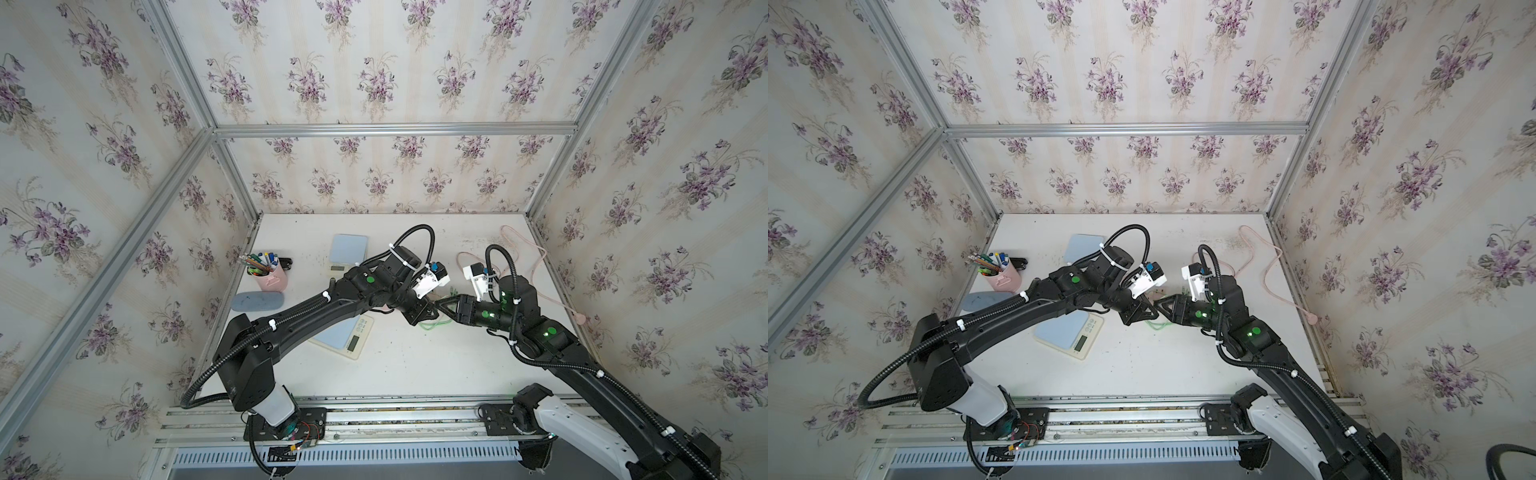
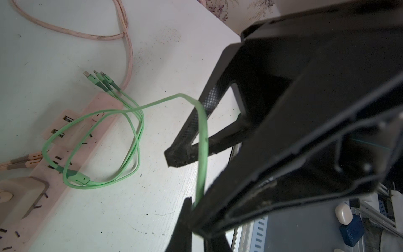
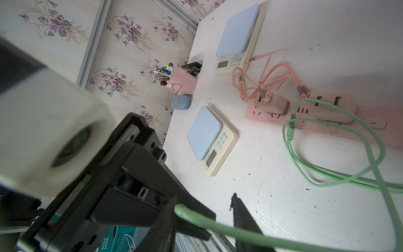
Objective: Charge the electronic scale
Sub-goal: Pick up the charging cable from the center of the board.
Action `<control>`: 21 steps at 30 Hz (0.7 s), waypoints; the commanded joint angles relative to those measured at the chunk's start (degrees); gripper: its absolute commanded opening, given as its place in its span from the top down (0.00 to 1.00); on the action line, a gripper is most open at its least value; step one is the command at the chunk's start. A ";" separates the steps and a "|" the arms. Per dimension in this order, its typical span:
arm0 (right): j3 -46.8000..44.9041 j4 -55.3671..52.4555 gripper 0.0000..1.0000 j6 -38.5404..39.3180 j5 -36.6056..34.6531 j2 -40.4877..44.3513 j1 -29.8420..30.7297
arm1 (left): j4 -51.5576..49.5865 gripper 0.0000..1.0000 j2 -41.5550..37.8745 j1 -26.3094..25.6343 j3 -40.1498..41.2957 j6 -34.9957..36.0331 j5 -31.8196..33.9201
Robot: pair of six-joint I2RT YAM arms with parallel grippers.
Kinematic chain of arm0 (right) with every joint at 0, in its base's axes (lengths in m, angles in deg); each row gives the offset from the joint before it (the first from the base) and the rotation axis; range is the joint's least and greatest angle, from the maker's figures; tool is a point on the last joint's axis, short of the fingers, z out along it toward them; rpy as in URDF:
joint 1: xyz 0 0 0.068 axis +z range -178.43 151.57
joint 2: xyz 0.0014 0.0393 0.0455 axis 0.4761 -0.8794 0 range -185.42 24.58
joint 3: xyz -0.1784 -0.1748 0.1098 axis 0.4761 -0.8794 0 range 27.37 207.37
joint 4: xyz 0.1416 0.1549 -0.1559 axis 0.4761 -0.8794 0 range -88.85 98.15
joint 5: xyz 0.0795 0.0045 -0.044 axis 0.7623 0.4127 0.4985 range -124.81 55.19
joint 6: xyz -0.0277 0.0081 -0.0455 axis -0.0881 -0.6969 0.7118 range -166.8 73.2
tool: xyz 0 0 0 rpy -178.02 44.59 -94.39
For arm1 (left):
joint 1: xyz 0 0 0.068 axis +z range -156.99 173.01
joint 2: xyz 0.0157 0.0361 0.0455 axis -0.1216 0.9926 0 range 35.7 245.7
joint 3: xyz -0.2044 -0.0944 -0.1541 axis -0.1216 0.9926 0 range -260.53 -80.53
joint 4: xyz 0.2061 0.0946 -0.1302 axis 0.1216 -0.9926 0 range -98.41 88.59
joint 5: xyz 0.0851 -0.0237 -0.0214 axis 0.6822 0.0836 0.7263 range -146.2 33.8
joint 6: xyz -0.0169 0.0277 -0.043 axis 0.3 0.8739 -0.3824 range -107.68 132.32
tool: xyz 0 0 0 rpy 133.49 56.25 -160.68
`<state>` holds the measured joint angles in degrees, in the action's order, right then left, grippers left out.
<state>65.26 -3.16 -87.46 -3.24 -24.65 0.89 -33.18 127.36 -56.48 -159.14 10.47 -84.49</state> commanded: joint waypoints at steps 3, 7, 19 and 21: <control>0.09 1.12 0.74 0.63 0.59 -1.16 0.91 | 0.85 0.99 -1.02 -0.05 -0.23 0.21 1.13; -0.14 1.97 0.99 -0.36 -0.43 -0.39 0.91 | 1.90 0.91 -2.19 -0.06 0.60 0.34 3.50; -3.44 10.47 1.00 -13.45 -5.57 4.44 0.83 | 21.65 0.55 -9.45 1.45 15.71 -7.31 3.43; -3.19 11.48 1.00 -14.36 -5.17 4.52 0.80 | 24.70 0.57 -9.75 1.76 17.43 -8.53 1.75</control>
<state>61.76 4.08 -97.65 -7.28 -20.45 1.66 -17.07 118.11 -55.08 -143.29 5.16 -80.45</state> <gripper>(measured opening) 0.049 0.437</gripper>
